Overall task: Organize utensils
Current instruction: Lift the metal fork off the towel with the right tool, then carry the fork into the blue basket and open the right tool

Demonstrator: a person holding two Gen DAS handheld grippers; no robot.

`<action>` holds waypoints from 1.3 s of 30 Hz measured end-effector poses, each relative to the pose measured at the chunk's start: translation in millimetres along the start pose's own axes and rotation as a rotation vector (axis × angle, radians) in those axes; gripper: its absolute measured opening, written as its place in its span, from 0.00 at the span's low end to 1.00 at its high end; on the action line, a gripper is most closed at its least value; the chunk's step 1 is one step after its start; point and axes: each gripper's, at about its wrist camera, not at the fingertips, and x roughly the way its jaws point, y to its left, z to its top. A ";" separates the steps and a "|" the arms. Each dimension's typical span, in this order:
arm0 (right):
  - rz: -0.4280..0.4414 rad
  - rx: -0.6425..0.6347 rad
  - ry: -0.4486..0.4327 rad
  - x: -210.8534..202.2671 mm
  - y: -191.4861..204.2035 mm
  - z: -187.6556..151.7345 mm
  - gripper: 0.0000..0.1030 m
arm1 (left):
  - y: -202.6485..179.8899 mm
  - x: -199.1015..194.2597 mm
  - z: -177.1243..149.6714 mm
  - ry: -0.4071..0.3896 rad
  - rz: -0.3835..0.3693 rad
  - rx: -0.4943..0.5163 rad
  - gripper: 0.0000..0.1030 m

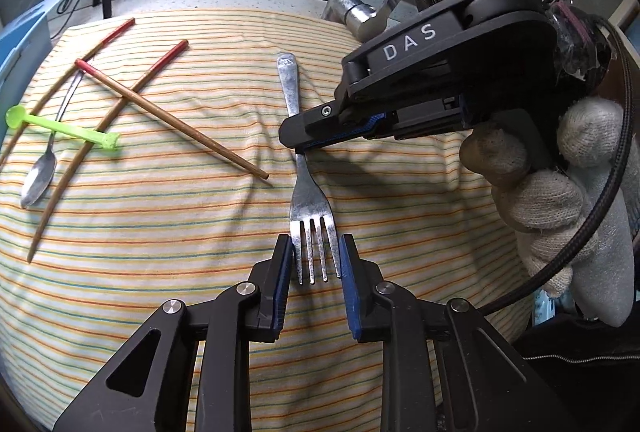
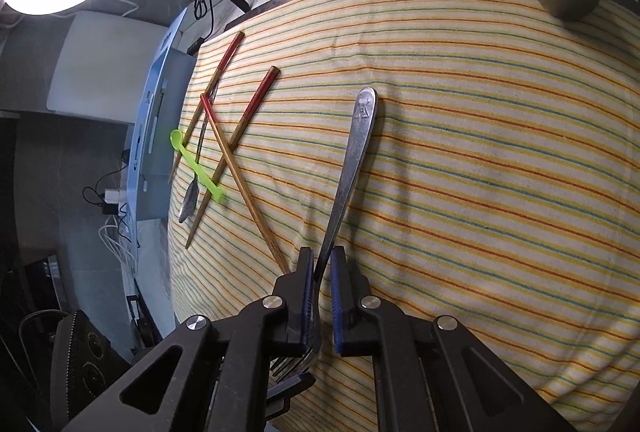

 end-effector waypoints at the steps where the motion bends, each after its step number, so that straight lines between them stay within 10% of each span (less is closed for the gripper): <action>1: 0.009 0.010 -0.003 -1.2 -1.5 -0.6 0.07 | 1.2 -1.2 0.0 -0.002 -0.008 -0.002 0.21; 17: 0.085 -0.009 -0.067 -12.8 49.4 11.0 0.06 | 33.1 -55.5 8.1 -0.081 -0.002 0.020 0.21; 39: 0.157 -0.059 -0.066 104.7 235.0 74.2 0.02 | 224.1 -147.2 44.1 -0.153 0.058 -0.008 0.07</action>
